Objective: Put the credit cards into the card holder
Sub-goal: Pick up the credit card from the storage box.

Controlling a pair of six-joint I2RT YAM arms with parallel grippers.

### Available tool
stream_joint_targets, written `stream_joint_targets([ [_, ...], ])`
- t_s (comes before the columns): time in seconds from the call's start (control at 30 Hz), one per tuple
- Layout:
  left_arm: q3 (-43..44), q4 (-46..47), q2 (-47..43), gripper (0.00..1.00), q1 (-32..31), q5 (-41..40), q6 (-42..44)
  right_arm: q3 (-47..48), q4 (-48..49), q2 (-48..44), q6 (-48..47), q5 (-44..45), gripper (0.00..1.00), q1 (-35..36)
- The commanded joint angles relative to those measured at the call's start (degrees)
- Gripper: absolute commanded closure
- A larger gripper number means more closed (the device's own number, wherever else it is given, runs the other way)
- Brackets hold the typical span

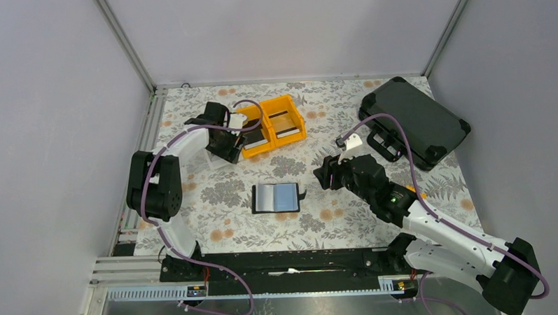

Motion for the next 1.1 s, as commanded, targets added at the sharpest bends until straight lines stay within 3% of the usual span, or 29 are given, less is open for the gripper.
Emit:
stream_joint_targets([
  [0.0, 2.2, -1.6, -3.2, 0.37, 0.3, 1.3, -0.2, 0.1, 1.5, -0.5, -0.9, 1.2, 0.45, -0.5],
  [0.2, 2.4, -2.0, -3.8, 0.39, 0.3, 1.3, -0.2, 0.0, 1.5, -0.5, -1.0, 1.2, 0.45, -0.5],
  [0.43, 2.7, -2.4, -3.5, 0.49, 0.3, -0.3, -0.3, 0.0, 1.4, -0.7, -0.9, 1.1, 0.45, -0.4],
  [1.07, 3.2, -3.0, -5.0, 0.56, 0.4, -1.0, -0.5, 0.2, 1.4, -0.4, -1.0, 0.8, 0.45, -0.4],
])
